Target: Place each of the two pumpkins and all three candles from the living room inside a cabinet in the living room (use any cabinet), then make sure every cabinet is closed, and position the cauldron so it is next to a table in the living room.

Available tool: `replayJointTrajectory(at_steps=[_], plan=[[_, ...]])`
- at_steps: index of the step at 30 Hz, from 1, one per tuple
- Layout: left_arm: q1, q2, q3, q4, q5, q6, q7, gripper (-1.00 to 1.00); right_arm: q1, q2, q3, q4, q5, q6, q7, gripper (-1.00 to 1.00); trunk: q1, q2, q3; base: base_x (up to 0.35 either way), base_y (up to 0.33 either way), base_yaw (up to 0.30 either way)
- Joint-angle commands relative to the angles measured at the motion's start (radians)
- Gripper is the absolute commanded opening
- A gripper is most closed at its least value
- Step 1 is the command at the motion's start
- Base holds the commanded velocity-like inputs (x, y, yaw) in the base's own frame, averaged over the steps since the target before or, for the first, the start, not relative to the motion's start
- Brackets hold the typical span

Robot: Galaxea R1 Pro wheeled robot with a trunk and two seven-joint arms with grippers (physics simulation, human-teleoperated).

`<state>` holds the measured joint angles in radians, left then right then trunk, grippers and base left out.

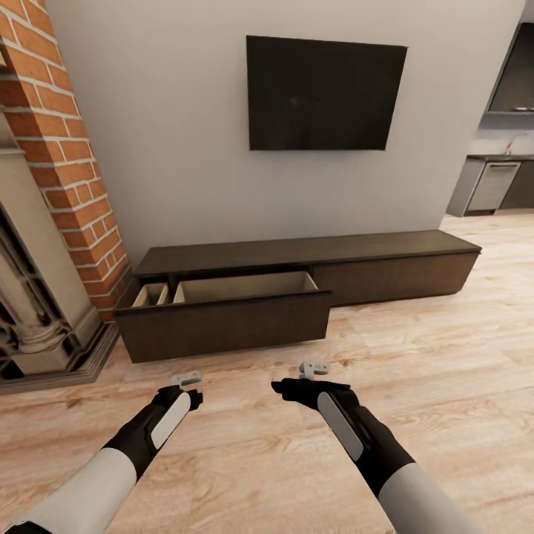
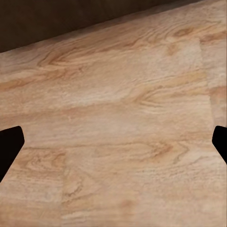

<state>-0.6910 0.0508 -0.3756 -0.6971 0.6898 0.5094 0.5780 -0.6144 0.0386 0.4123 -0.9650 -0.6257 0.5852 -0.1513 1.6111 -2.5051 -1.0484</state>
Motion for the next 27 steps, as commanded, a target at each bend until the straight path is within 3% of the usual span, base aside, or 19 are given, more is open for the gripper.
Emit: replayJointTrajectory(at_steps=[1, 27], plan=[[-0.001, 0.001, -0.007, -0.002, 0.010, 0.001, 0.010, 1.00, -0.001, 0.000, 0.002, -0.001, -0.010, 0.002, -0.010, 1.00, 0.000, -0.001, -0.005, 0.000, 0.000, 0.000], [-0.001, 0.004, -0.005, -0.022, 0.010, 0.001, 0.010, 1.00, -0.001, 0.010, 0.002, 0.003, -0.011, 0.002, -0.010, 1.00, 0.012, -0.007, -0.106, 0.000, 0.000, 0.000]])
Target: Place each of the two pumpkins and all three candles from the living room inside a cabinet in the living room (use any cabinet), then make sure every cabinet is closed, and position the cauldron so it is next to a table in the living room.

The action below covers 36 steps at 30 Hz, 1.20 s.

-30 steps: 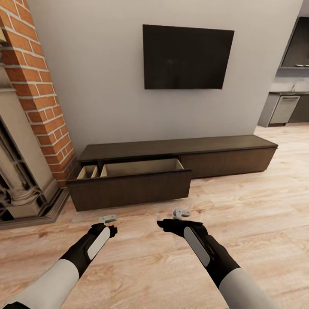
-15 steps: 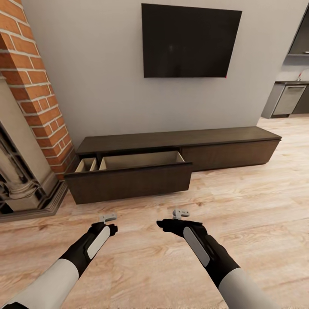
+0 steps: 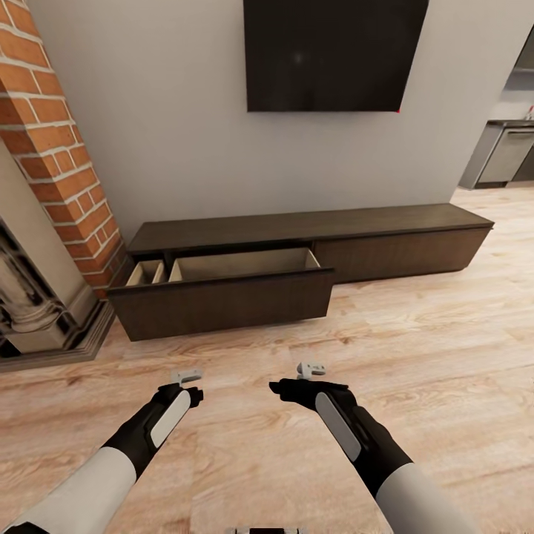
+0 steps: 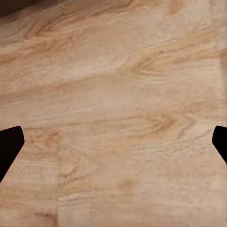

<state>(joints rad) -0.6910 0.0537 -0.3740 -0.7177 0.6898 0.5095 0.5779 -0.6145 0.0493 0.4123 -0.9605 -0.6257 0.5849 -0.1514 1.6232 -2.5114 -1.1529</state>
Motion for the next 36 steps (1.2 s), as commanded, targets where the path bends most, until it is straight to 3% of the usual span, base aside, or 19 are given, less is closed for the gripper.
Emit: replayJointTrajectory(at_steps=[1, 4, 16, 36], plan=[[-0.001, 0.002, -0.007, -0.002, 0.010, 0.001, 0.010, 1.00, 0.000, 0.000, 0.002, -0.001, -0.011, 0.002, -0.010, 1.00, 0.000, -0.001, -0.005, 0.000, 0.000, 0.000], [-0.001, 0.002, -0.006, -0.002, 0.010, 0.001, 0.010, 1.00, -0.001, 0.000, 0.002, -0.001, -0.008, 0.002, -0.010, 1.00, 0.002, -0.001, -0.016, 0.000, 0.000, 0.000], [-0.001, 0.002, -0.005, -0.002, 0.010, 0.003, 0.010, 1.00, 0.000, 0.001, 0.001, -0.001, 0.020, 0.001, -0.010, 1.00, 0.002, -0.001, -0.016, 0.015, 0.000, 0.000], [-0.001, 0.002, -0.005, -0.002, 0.010, 0.003, 0.010, 1.00, -0.001, 0.001, 0.001, -0.001, 0.021, 0.002, -0.010, 1.00, 0.002, -0.001, -0.016, 0.290, 0.058, 0.000]])
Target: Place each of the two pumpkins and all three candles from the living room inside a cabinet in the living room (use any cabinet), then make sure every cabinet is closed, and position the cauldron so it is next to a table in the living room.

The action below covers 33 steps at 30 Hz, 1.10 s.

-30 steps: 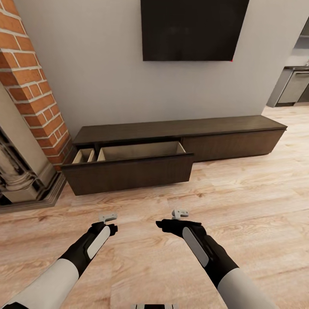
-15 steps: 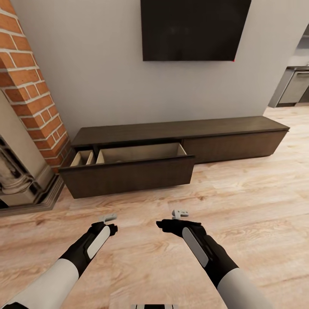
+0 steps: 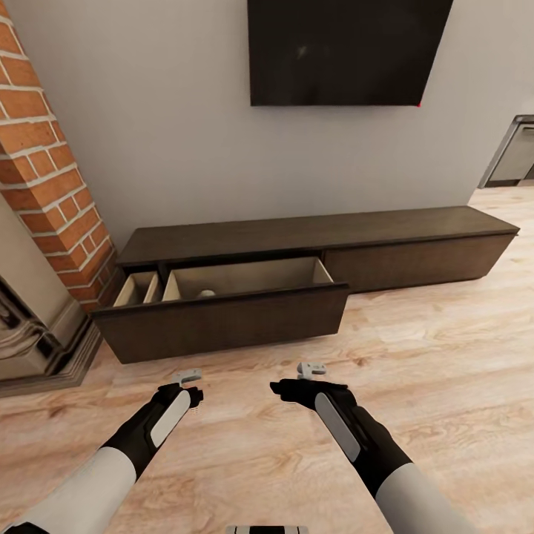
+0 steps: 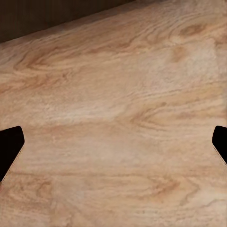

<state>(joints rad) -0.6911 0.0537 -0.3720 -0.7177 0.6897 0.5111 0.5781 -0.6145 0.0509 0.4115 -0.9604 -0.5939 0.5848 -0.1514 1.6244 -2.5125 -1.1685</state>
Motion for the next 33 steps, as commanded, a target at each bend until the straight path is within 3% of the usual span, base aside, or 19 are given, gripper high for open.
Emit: replayJointTrajectory(at_steps=[1, 21, 33], plan=[[-0.001, 0.002, -0.006, -0.002, 0.010, 0.001, 0.009, 1.00, -0.001, 0.000, 0.002, -0.001, -0.011, 0.003, -0.010, 1.00, 0.000, 0.000, -0.001, 0.311, 0.097, 0.000], [-0.001, 0.003, -0.005, -0.002, 0.010, 0.001, 0.009, 1.00, -0.001, 0.000, 0.002, -0.001, -0.010, 0.003, -0.010, 1.00, 0.000, 0.000, -0.001, 0.308, 0.095, 0.000], [-0.001, 0.003, -0.003, -0.002, 0.010, 0.001, 0.009, 1.00, -0.001, 0.000, 0.002, -0.001, -0.011, 0.003, -0.010, 1.00, 0.000, 0.000, -0.001, 0.180, 0.001, 0.000]])
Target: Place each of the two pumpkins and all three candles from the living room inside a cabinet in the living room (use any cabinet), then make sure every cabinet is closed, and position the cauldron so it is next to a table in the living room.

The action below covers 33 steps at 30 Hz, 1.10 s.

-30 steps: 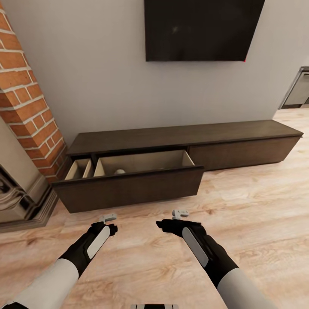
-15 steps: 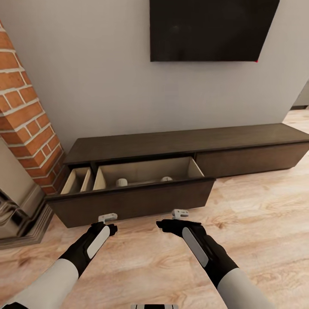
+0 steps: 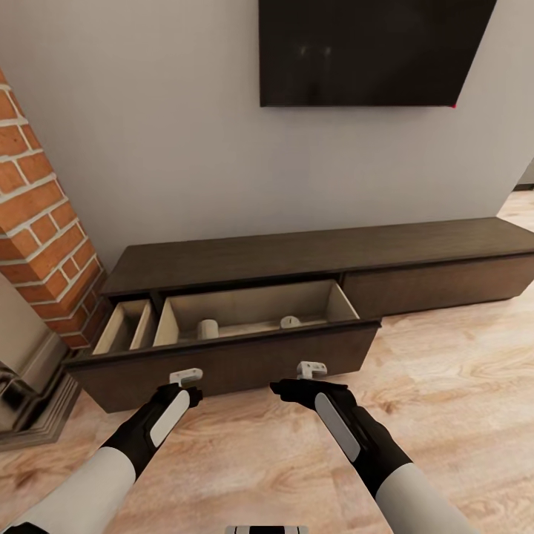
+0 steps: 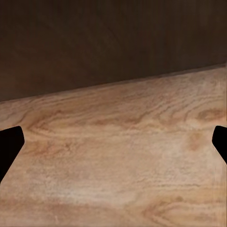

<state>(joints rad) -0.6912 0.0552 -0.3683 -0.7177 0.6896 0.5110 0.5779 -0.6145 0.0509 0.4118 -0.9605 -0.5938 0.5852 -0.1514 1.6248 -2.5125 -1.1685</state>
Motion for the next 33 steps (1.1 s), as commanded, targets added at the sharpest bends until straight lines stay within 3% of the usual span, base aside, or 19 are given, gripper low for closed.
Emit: replayJointTrajectory(at_steps=[1, 10, 23, 29, 33], plan=[[-0.001, 0.002, -0.004, -0.002, 0.010, 0.001, 0.010, 1.00, -0.001, 0.000, 0.002, -0.001, -0.011, 0.002, -0.010, 1.00, 0.000, 0.000, -0.001, 0.043, 0.000, 0.000], [-0.001, 0.002, 0.001, -0.002, 0.010, 0.001, 0.010, 1.00, -0.001, -0.001, 0.002, -0.001, -0.010, 0.002, -0.010, 1.00, 0.000, 0.000, -0.001, 0.008, 0.000, 0.000], [-0.001, 0.002, -0.006, -0.002, 0.010, 0.001, 0.010, 1.00, -0.001, -0.002, 0.002, 0.002, -0.010, 0.003, -0.010, 1.00, 0.006, -0.003, -0.051, 0.000, 0.000, 0.000], [-0.001, 0.002, -0.009, -0.002, 0.010, 0.001, 0.010, 1.00, -0.001, -0.001, 0.001, 0.004, 0.042, 0.002, -0.010, 1.00, 0.008, -0.005, -0.074, 0.000, 0.000, 0.000], [-0.001, 0.003, -0.009, -0.002, 0.010, 0.001, 0.010, 1.00, -0.001, 0.000, 0.001, 0.004, 0.052, 0.002, -0.010, 1.00, 0.010, -0.006, -0.090, 0.000, 0.000, 0.000]])
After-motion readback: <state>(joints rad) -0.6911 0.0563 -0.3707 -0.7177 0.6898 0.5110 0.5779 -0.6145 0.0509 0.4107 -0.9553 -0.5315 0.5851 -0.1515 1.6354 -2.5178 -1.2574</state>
